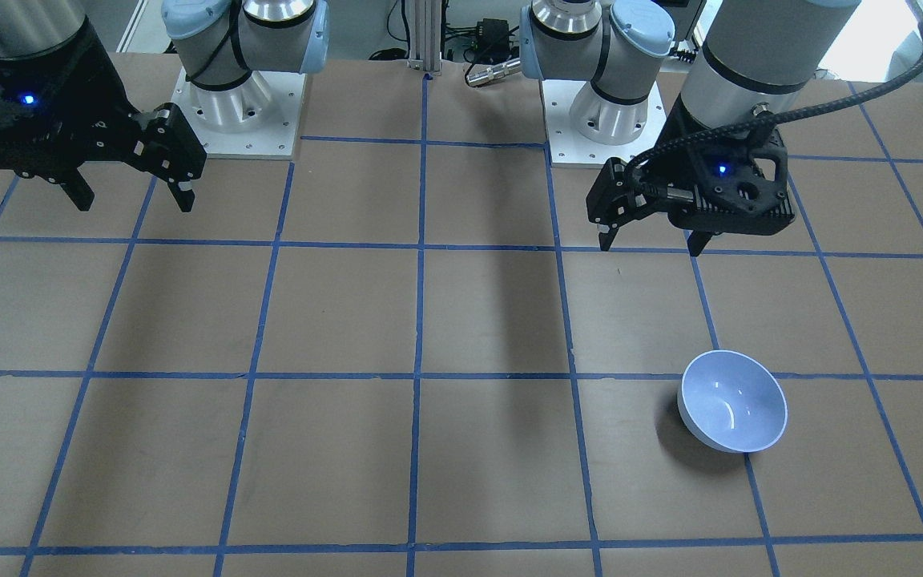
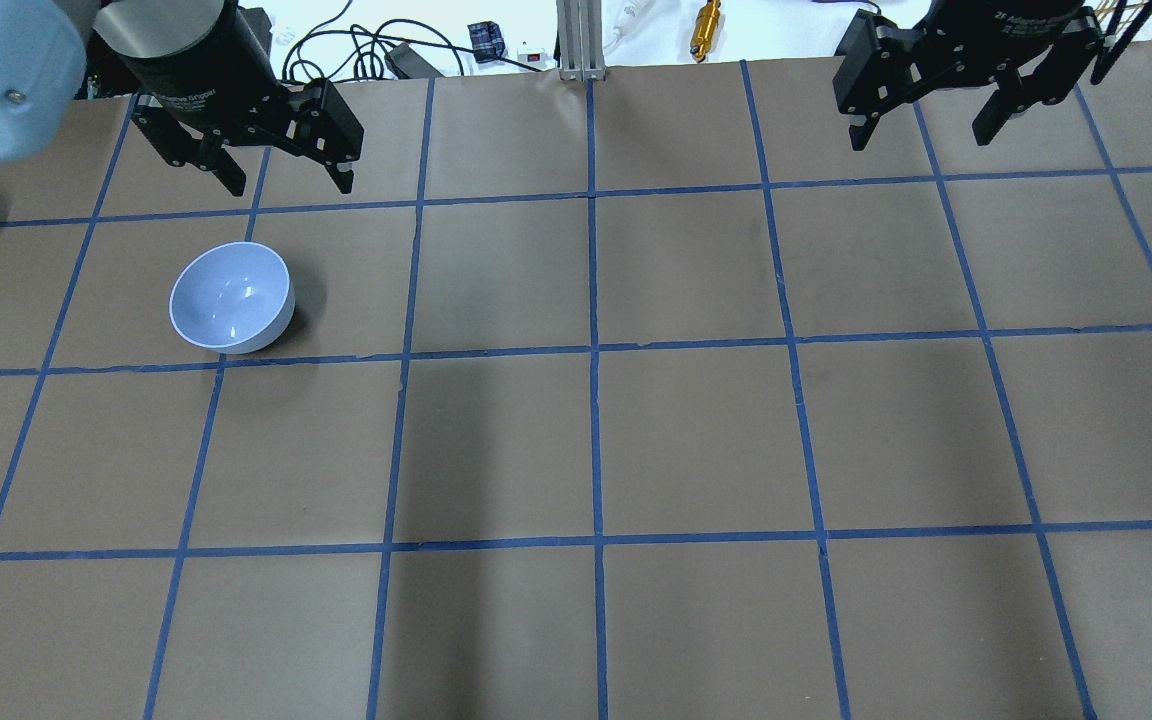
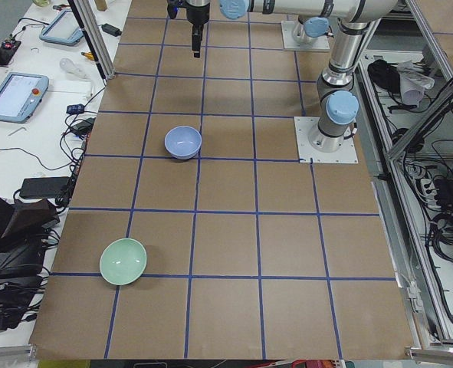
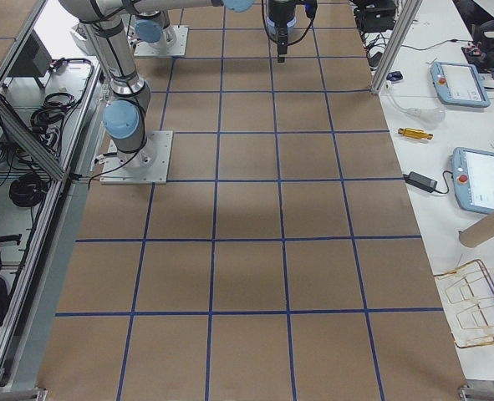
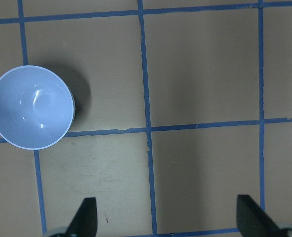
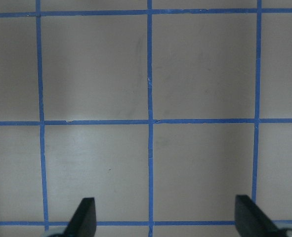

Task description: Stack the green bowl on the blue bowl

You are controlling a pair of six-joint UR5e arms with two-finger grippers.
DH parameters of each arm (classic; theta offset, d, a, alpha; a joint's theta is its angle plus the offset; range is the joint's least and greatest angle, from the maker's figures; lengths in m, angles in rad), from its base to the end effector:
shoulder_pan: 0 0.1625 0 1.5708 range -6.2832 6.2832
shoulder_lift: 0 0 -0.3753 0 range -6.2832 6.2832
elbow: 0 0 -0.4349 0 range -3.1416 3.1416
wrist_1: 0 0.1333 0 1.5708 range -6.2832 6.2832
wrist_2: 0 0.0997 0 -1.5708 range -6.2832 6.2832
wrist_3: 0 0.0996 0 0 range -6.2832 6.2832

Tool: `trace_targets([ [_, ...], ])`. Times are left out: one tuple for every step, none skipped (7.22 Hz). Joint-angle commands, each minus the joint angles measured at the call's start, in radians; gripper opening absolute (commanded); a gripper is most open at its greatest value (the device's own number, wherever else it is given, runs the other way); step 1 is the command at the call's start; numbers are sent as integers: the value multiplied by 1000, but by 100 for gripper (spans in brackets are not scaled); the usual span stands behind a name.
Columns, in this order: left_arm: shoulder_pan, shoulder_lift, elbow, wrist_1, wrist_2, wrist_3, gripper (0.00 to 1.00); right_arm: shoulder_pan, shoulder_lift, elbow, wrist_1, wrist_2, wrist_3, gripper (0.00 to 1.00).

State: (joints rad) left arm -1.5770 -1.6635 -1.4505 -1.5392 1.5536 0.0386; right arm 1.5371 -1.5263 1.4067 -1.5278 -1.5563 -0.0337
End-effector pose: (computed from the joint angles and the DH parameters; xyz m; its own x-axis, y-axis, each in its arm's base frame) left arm -0.1386 -0.5740 0.4547 -0.9988 0.0457 0.0149 0.0448 0.9972 -0.0598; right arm 0.1160 -0.5597 0.4977 -0.9999 -0.0010 -0.0119 -0.0001 0.9970 -0.0770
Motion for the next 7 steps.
trace_targets([
  [-1, 2, 2, -7, -1, 0, 100, 0, 0, 0, 0, -1, 0, 100],
  [-1, 4, 1, -15, -1, 0, 100, 0, 0, 0, 0, 1, 0, 100],
  [0, 4, 2, -18, 0, 0, 100, 0, 0, 0, 0, 1, 0, 100],
  [2, 4, 2, -19, 0, 1, 100, 0, 1, 0, 0, 1, 0, 100],
  [2, 1, 2, -19, 0, 4, 100, 0, 0, 0, 0, -1, 0, 100],
  [12, 1, 10, -36, 2, 41, 100, 0, 0, 0, 0, -1, 0, 100],
  [26, -18, 71, -155, 5, 90, 100, 0, 0, 0, 0, -1, 0, 100],
])
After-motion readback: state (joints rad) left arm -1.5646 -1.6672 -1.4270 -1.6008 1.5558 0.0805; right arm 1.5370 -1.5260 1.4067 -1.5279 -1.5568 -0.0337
